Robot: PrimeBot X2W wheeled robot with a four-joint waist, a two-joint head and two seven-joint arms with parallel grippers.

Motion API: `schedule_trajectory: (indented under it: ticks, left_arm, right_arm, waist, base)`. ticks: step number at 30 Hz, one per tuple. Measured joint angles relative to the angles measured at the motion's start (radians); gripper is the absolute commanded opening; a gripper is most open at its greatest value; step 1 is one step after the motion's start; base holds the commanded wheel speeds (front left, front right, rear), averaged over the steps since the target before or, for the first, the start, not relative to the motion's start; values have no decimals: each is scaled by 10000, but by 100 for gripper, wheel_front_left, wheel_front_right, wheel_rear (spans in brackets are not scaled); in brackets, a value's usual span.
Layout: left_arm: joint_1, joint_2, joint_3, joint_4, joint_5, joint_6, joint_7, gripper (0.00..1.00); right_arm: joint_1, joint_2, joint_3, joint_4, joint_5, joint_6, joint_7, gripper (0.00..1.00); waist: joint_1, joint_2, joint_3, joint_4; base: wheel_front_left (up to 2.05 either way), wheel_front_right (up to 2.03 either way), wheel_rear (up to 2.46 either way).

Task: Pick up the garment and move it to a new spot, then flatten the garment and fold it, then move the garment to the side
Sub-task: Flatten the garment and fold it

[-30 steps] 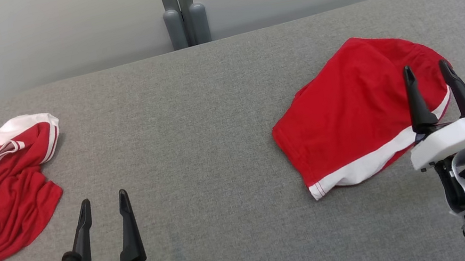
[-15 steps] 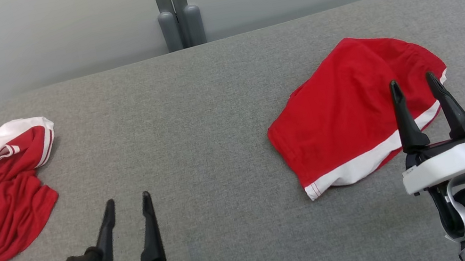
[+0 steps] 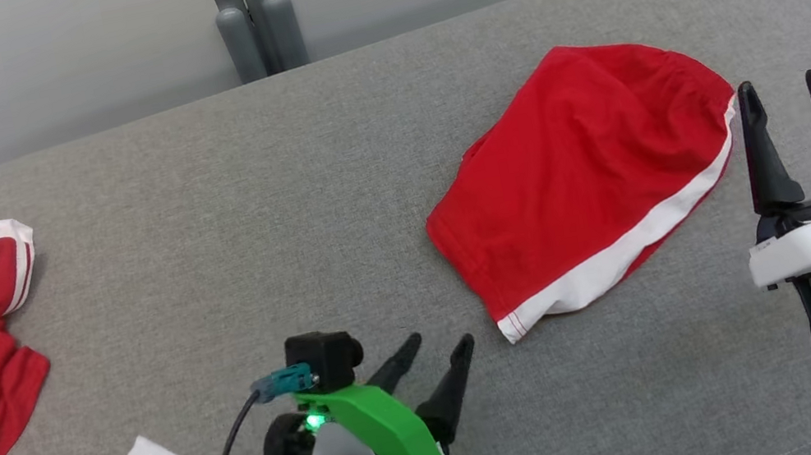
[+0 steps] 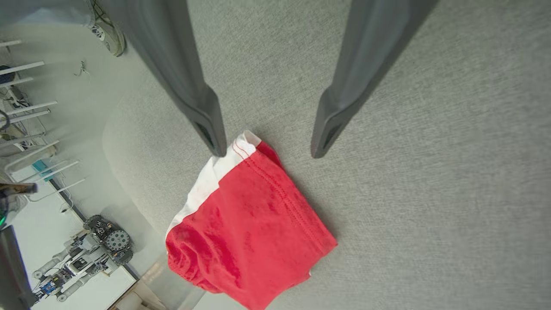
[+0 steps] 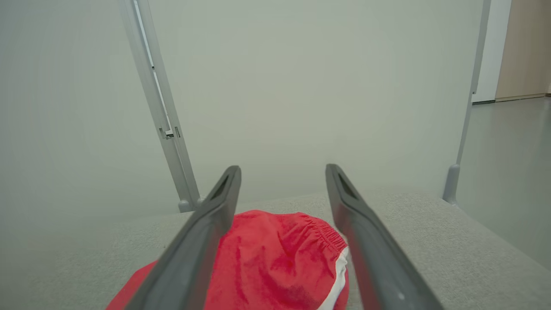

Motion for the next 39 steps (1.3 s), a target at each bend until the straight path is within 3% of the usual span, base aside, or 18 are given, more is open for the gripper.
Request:
schedule_trajectory:
  ticks: [3,18,19,20,21,28,39]
  left_arm:
    - [-396,-19,-723,477,-1432,0,688,100]
    - [-2443,-27,-2380,2391,-3308,0,359,100]
    - [-2527,-25,-2487,2449,-3382,0,278,96]
    - [-2605,-27,-2585,2483,-3452,0,186,40]
    - [-2677,-25,-2688,2491,-3471,0,90,0]
    - [-2862,395,-3262,2366,-3994,0,-376,0]
    - [-2534,2291,-3066,1942,-4393,2,-662,0]
  right_arm:
    - [-166,-2,-213,-169,-17,0,-2,100]
    - [-495,274,-322,-268,-23,-2,-2,100]
    - [-501,290,-299,-259,-31,0,-2,100]
    - [-512,305,-272,-247,-46,-2,-2,100]
    - [-528,313,-265,-236,-56,-2,-2,100]
    - [-452,288,-368,-148,-92,0,-2,100]
    - [-66,163,-163,27,-121,-2,-2,100]
  waist:
    - [0,0,214,-205]
    - [0,0,1154,-1060]
    - [0,0,1178,-1078]
    - [0,0,1186,-1086]
    - [0,0,1182,-1083]
    - [0,0,922,-838]
    - [0,0,220,69]
  base:
    - [0,0,0]
    - [0,0,0]
    - [0,0,0]
    - [0,0,0]
    - [0,0,0]
    - [0,0,0]
    - [0,0,0]
